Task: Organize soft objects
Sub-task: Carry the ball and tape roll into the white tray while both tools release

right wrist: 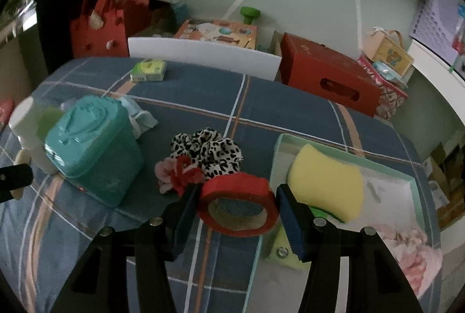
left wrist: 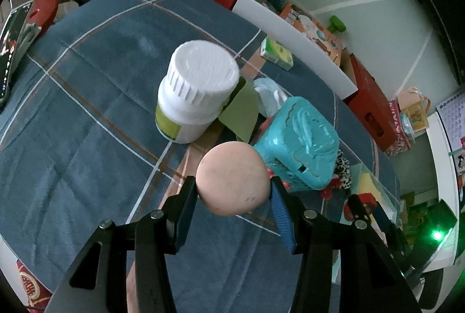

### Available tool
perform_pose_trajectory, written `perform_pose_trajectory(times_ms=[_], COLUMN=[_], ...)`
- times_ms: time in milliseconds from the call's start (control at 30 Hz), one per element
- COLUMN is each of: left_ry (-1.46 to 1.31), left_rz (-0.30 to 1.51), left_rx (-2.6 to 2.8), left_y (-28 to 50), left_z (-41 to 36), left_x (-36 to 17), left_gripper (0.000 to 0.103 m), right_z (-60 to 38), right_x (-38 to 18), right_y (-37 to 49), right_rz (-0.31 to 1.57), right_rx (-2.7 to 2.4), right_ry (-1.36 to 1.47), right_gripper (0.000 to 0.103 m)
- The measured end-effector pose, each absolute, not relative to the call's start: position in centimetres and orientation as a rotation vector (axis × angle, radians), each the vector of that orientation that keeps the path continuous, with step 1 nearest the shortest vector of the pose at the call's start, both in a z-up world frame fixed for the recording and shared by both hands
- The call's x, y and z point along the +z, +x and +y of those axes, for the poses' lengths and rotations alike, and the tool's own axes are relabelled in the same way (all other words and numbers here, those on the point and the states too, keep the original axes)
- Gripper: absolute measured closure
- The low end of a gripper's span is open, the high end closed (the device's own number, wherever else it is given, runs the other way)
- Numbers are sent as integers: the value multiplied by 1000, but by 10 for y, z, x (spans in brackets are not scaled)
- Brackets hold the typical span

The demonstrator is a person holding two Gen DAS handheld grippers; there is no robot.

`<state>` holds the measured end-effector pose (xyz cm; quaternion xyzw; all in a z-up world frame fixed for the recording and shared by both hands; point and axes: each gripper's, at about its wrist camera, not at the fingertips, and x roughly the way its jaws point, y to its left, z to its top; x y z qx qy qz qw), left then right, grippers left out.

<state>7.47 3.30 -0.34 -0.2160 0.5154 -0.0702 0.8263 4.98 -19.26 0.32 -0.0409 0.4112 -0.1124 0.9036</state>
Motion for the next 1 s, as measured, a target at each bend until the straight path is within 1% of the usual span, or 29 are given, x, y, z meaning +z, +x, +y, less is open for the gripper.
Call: perform_pose_trajectory(times_ms=[133, 400, 667, 833, 1000], left_ry=[-440, -410, -403, -298, -190], left_rz=[1073, 1043, 1026, 918, 903], left_rx=[-148, -141, -138, -169, -300], left_y=[73, 69, 64, 49, 38], left_z=[31, 31, 29, 7, -42], left_x=[3, 10, 16, 44, 51], left_gripper=[51, 51, 51, 51, 51], right_z=[-196, -215, -241, -269, -309], right_x=[14, 17, 20, 20, 19], right_y=[38, 13, 3, -7, -24], right_rz=[842, 859, 871, 892, 914], right_rx=[-244, -296, -342, -418, -513], right_ry=[-13, 122, 187, 230, 301], right_gripper=[45, 45, 45, 45, 45])
